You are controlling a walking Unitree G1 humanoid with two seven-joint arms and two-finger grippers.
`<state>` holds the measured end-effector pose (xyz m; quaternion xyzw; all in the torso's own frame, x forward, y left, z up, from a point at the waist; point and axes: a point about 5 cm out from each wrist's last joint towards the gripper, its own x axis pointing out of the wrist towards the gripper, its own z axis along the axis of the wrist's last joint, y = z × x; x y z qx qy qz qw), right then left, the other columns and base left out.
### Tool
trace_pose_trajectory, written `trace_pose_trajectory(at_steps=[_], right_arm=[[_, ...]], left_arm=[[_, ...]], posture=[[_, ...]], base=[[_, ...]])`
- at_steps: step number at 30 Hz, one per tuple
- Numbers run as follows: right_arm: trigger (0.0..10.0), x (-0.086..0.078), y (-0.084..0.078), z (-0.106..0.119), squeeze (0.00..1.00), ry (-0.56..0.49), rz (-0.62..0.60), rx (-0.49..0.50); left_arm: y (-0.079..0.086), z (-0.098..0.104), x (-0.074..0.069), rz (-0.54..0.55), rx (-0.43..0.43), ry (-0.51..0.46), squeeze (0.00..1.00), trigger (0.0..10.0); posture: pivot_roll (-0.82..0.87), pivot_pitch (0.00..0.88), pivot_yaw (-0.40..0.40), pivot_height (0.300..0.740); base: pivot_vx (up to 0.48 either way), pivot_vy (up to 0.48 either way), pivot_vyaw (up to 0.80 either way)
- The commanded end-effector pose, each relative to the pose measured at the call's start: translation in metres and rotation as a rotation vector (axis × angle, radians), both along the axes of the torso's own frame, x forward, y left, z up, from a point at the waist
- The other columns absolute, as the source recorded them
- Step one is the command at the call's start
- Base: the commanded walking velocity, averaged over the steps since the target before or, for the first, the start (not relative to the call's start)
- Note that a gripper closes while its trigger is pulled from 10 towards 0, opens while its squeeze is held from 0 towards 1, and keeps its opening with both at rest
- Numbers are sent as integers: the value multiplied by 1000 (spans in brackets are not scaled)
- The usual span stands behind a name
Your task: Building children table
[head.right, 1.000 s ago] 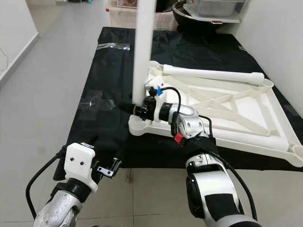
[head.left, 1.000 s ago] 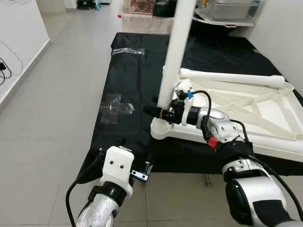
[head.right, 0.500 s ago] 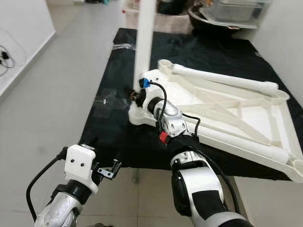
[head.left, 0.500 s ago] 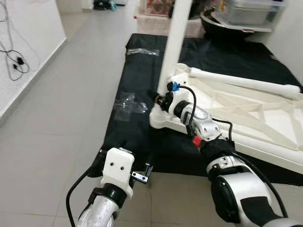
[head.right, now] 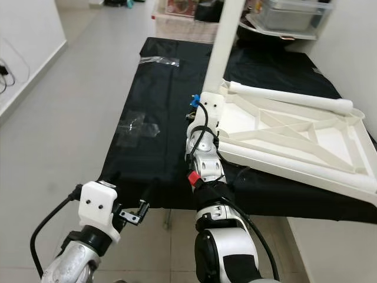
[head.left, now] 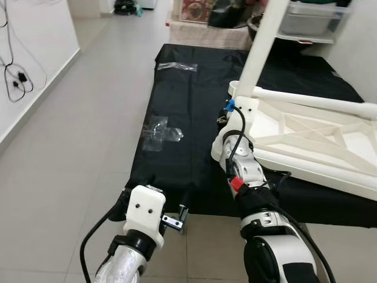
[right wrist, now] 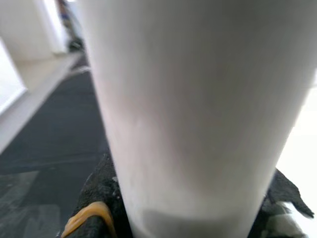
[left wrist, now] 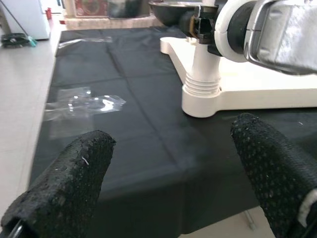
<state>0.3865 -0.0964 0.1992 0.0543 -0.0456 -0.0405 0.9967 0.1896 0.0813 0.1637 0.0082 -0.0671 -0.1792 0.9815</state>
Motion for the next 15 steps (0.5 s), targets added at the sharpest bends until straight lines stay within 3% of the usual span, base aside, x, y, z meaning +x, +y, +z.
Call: trace_pose_trajectory(at_steps=[1,2,3,4,5,6,10,11,12,13,15], right_arm=[[10000,-2,5,23,467,-158,56,4],[10000,-2,5,23,467,-158,56,4],[10000,-1,-2,23,1000,-174,46,-17],[10000,0,-7,23,1000,-181,36,-30],[10000,3,-10,21,0,-172,111,-27],[10000,5,-11,21,0,-164,168,-21],[10000,5,0,9,0,-36,696,77],[10000,5,0,9,0,-36,696,77],[10000,2,1,8,0,-14,851,51],[10000,2,1,8,0,-14,851,51],[10000,-3,1,8,0,13,1051,13]], left_arm=[[-1,-3,-1,-7,4,10,0,10000],[-1,-3,-1,-7,4,10,0,10000],[-2,-3,-1,-7,3,10,0,10000],[-2,-3,-1,-8,3,10,0,10000],[-2,-3,0,-8,2,10,0,10000],[-2,-3,0,-9,2,10,0,10000],[-2,-2,0,-9,1,9,0,10000],[-2,-2,0,-9,1,9,0,10000],[-2,-2,0,-10,2,9,0,10000],[-2,-2,0,-10,2,9,0,10000],[-2,-2,0,-10,3,9,0,10000]], posture=[[97,95,-87,740],[97,95,-87,740],[97,98,-88,740],[99,98,-88,740],[99,99,-90,740],[99,99,-90,740],[97,103,-90,740],[97,103,-90,740],[98,103,-87,740],[98,103,-87,740],[98,105,-90,740]], base=[[0,0,0],[0,0,0],[0,0,0],[0,0,0],[0,0,0],[0,0,0],[0,0,0],[0,0,0],[0,0,0],[0,0,0],[0,0,0]])
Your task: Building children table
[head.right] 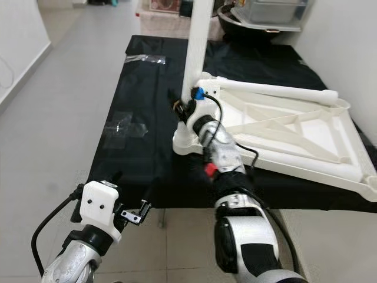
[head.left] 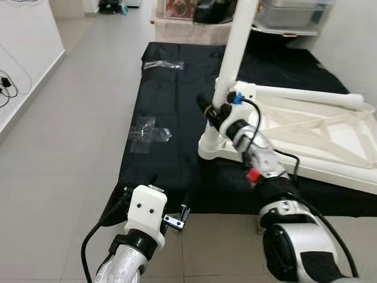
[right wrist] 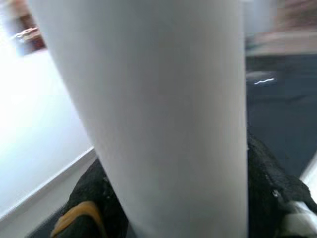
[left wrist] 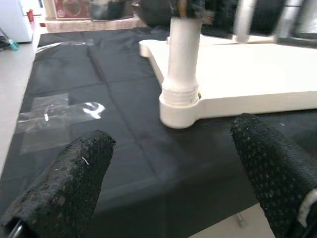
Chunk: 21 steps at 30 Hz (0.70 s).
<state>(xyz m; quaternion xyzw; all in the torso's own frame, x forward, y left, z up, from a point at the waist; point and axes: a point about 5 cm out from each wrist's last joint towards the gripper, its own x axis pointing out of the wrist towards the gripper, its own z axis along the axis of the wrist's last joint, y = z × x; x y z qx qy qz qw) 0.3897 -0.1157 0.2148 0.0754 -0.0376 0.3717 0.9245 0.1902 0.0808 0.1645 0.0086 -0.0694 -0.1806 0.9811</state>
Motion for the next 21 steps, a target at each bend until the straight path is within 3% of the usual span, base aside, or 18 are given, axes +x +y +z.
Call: trace_pose_trajectory(at_steps=[1,7,11,12,13,14,15,18,21], right_arm=[[10000,-7,19,-7,0,44,249,-31],[10000,-9,38,-5,0,26,431,-156],[10000,-9,52,-5,0,-23,452,-236],[2314,-6,54,-4,0,-24,410,-236],[2314,-6,54,-4,0,-24,410,-236],[0,1,55,4,0,-63,259,-223],[0,1,55,4,0,-63,259,-223],[0,14,43,11,0,-45,-20,-159],[0,18,36,10,0,-8,-139,-103]], left_arm=[[-1,-3,-1,-7,3,13,0,10000],[-1,-3,-1,-7,5,13,0,10000],[-1,-3,-1,-4,6,15,0,10000],[-1,-3,-1,-4,6,15,0,10000],[-1,-3,-1,-4,6,15,0,10000],[-1,-3,-1,-3,6,16,0,10000],[-1,-3,-1,-3,6,16,0,10000],[-1,-3,-1,-4,4,18,0,10000],[-1,-3,0,-5,3,17,0,10000]], posture=[[98,105,-90,740],[111,111,-92,740],[113,115,-94,740],[112,116,-94,740],[112,116,-94,740],[109,115,-92,740],[109,115,-92,740],[106,115,-90,740],[101,113,-91,740]], base=[[0,0,0],[0,0,0],[0,0,0],[0,0,0],[0,0,0],[0,0,0],[0,0,0],[0,0,0],[0,0,0]])
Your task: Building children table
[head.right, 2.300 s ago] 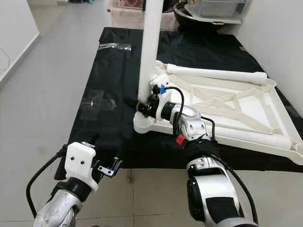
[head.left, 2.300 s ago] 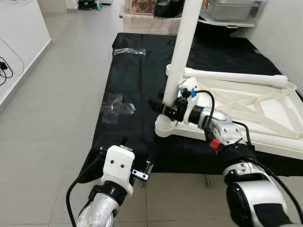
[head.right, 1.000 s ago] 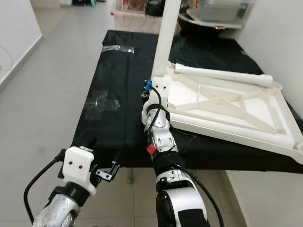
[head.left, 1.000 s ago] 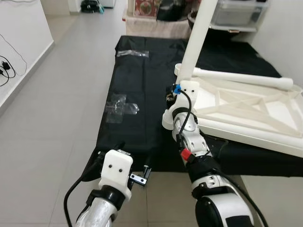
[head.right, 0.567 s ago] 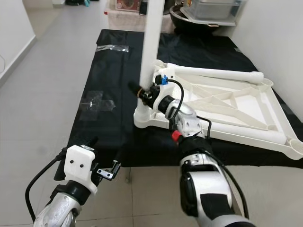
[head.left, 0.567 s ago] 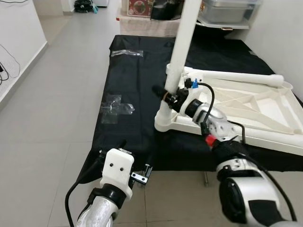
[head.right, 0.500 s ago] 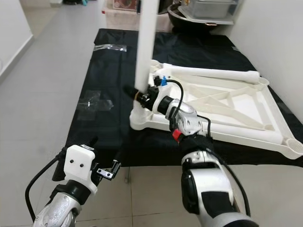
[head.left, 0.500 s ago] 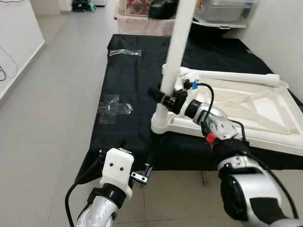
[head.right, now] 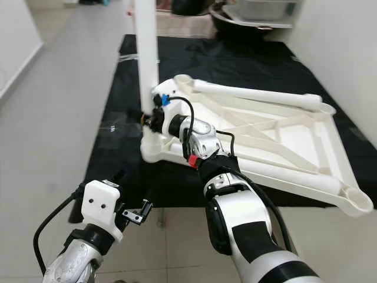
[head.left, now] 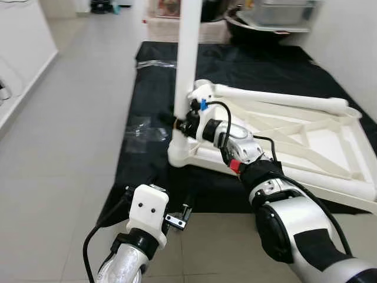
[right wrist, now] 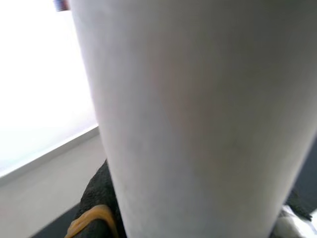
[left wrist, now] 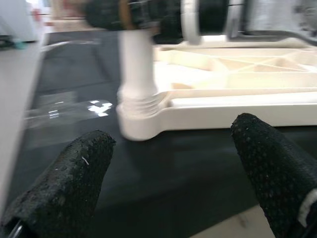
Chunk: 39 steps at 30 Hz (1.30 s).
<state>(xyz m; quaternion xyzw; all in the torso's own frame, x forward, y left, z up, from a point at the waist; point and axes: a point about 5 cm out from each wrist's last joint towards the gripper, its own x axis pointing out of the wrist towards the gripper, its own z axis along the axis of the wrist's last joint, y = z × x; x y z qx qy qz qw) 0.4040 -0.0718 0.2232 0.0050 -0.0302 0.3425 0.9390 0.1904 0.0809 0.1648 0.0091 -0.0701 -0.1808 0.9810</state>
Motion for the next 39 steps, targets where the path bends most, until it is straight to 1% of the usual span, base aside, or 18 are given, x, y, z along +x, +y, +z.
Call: trace_pose_trajectory(at_steps=[1,2,3,8,10,14,15,18,23,24,26,27,28,32,34,35,36,39], right_arm=[[0,6,-14,-2,0,51,-201,71],[0,6,-14,-2,0,51,-201,71],[0,10,-28,-12,0,94,-461,86],[0,8,-42,-20,0,117,-696,93],[0,-1,-47,-28,0,143,-904,131],[0,-3,-36,-28,0,133,-878,154],[10000,-4,-23,-24,1000,112,-799,185],[10000,-5,-7,-16,1000,43,-643,208],[10000,-4,-7,-10,1000,-28,-531,150],[10000,-5,-5,-8,0,-22,-467,160],[10000,-7,1,-13,0,38,-183,123],[10000,-7,1,-13,0,38,-183,123],[10000,-11,-7,-20,0,75,91,9],[10000,-13,-13,-22,0,90,168,-34],[10000,-18,-18,-27,0,109,341,-98],[10000,-18,-18,-27,0,109,341,-98],[10000,-26,-10,-29,0,124,524,-123],[10000,-28,1,-28,0,120,592,-123]], left_arm=[[-1,-4,-1,-5,1,19,0,10000],[-1,-4,-1,-5,1,19,0,10000],[-2,-3,0,-7,0,19,0,10000],[-2,-4,0,-8,1,19,0,10000],[-2,-4,0,-10,4,18,0,10000],[-2,-4,0,-11,5,18,0,10000],[-1,-4,0,-10,5,19,0,10000],[-1,-4,0,-3,3,21,0,10000],[-2,-4,0,-1,3,19,0,10000],[-2,-4,0,-1,4,19,0,10000],[-1,-4,1,-1,5,19,0,10000],[-1,-4,1,-1,5,19,0,10000],[-1,-4,1,-1,5,19,0,10000],[-1,-4,1,-2,6,19,0,10000],[-1,-4,1,-4,8,19,0,10000],[-1,-4,1,-4,8,19,0,10000],[-1,-4,1,-5,10,19,0,10000],[-1,-4,0,-5,12,20,0,10000]], posture=[[96,115,-92,740],[96,115,-92,740],[95,116,-87,740],[95,115,-88,740],[96,114,-90,740],[99,112,-89,740],[99,115,-88,740],[95,114,-88,740],[99,112,-91,740],[100,113,-93,740],[93,113,-89,740],[93,113,-89,740],[93,113,-89,740],[93,113,-89,740],[103,113,-91,740],[103,113,-91,740],[110,114,-92,740],[113,116,-91,740]], base=[[0,0,0],[0,0,0],[0,0,0],[0,0,0],[0,0,0],[0,0,0],[0,0,0],[0,0,0],[0,0,0],[0,0,0],[0,0,0],[0,0,0],[0,0,0],[0,0,0],[0,0,0],[0,0,0],[0,0,0],[0,0,0]])
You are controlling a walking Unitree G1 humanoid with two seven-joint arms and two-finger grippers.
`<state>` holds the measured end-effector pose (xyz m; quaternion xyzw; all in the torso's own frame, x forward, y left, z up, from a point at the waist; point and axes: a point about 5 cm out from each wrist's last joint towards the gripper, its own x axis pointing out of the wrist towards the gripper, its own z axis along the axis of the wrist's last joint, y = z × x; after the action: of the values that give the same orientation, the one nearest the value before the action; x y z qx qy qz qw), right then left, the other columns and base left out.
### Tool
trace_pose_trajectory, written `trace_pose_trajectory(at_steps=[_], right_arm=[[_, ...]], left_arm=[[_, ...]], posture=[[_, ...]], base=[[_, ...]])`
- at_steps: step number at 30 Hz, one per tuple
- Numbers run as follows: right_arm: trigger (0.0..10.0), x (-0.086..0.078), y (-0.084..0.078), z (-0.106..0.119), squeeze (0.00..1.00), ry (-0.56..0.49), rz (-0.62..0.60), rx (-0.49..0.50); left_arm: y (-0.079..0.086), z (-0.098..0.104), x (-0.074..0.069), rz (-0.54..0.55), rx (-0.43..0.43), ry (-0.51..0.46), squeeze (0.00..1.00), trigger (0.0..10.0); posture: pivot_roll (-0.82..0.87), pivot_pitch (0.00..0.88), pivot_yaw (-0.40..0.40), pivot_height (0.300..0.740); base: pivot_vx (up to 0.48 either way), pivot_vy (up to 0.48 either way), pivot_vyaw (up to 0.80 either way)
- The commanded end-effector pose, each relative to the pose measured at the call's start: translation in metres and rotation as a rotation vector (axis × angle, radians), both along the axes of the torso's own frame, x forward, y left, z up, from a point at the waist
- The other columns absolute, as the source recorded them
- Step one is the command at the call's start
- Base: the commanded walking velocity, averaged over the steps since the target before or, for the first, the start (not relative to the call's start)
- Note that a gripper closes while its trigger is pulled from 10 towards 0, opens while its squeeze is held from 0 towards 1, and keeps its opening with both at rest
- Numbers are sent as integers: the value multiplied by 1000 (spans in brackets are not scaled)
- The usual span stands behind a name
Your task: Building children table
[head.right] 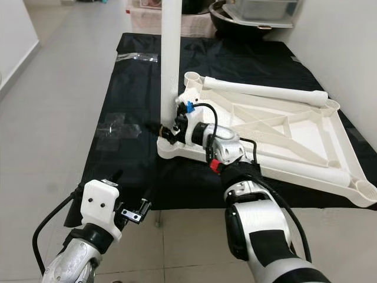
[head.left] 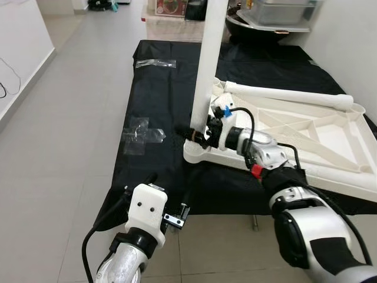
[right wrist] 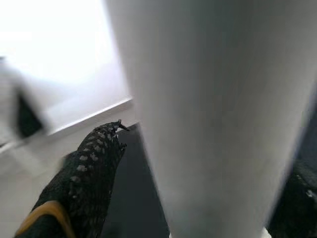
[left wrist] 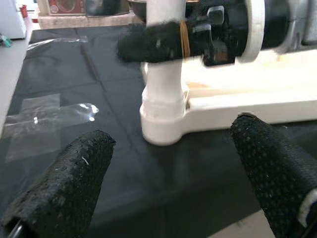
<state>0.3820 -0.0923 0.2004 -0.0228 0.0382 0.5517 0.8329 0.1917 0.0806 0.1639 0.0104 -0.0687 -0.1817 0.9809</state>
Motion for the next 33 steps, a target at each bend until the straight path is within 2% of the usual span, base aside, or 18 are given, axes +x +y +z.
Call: trace_pose_trajectory(at_steps=[1,5,6,7,9,11,12,17,18,22,23,24,26,27,28,29,31,33], right_arm=[[10000,-7,21,-5,0,22,122,-10],[10000,-8,38,2,0,32,173,44],[4745,-8,40,2,0,31,163,52],[0,-8,42,3,0,38,173,62],[0,-7,44,4,0,27,149,66],[0,0,45,8,0,-36,12,82],[0,0,45,8,0,-36,12,82],[0,15,35,10,0,-96,-355,95],[0,15,35,10,0,-96,-355,95],[0,19,31,8,0,-100,-488,94],[0,23,24,6,0,-106,-657,76],[0,23,24,6,0,-106,-657,76],[0,27,0,3,0,-89,-1090,93],[0,26,-9,3,0,-79,-1226,107],[0,26,-9,3,0,-79,-1226,107],[0,23,-12,4,0,-73,-1325,146],[0,22,-13,6,0,-72,-1372,172],[0,19,-3,8,0,-38,-1415,231]], left_arm=[[0,-4,-1,-3,9,17,0,10000],[0,-3,-1,-2,10,19,0,10000],[0,-3,-1,-2,10,19,0,10000],[0,-3,-1,-2,10,18,0,10000],[0,-3,-1,-2,10,19,0,10000],[-1,-4,-1,-1,9,21,0,10000],[-1,-4,-1,-1,9,21,0,10000],[-1,-4,-1,-4,6,23,0,10000],[-1,-4,-1,-4,6,23,0,10000],[-1,-4,-1,-6,5,24,0,10000],[-2,-4,-1,-7,4,24,0,10000],[-2,-4,-1,-7,4,24,0,10000],[-1,-5,-1,-7,5,24,0,10000],[-1,-5,-2,-7,6,23,0,10000],[-1,-5,-2,-7,6,23,0,10000],[-1,-5,-2,-7,7,24,0,10000],[-1,-5,-2,-7,7,24,0,10000],[-1,-5,-2,-9,9,24,0,10000]], posture=[[113,116,-91,740],[118,119,-90,740],[117,119,-93,740],[117,119,-93,740],[115,121,-93,740],[113,123,-93,740],[113,123,-93,740],[107,122,-91,740],[107,122,-91,740],[103,119,-90,740],[104,117,-91,740],[104,117,-91,740],[102,108,-92,740],[102,108,-92,740],[102,108,-92,740],[102,108,-92,740],[102,108,-92,740],[104,105,-91,740]], base=[[0,0,0],[0,0,0],[0,0,0],[0,0,0],[0,0,0],[0,0,0],[0,0,0],[0,0,0],[0,0,0],[0,0,0],[0,0,0],[0,0,0],[0,0,0],[0,0,0],[0,0,0],[0,0,0],[0,0,0],[0,0,0]])
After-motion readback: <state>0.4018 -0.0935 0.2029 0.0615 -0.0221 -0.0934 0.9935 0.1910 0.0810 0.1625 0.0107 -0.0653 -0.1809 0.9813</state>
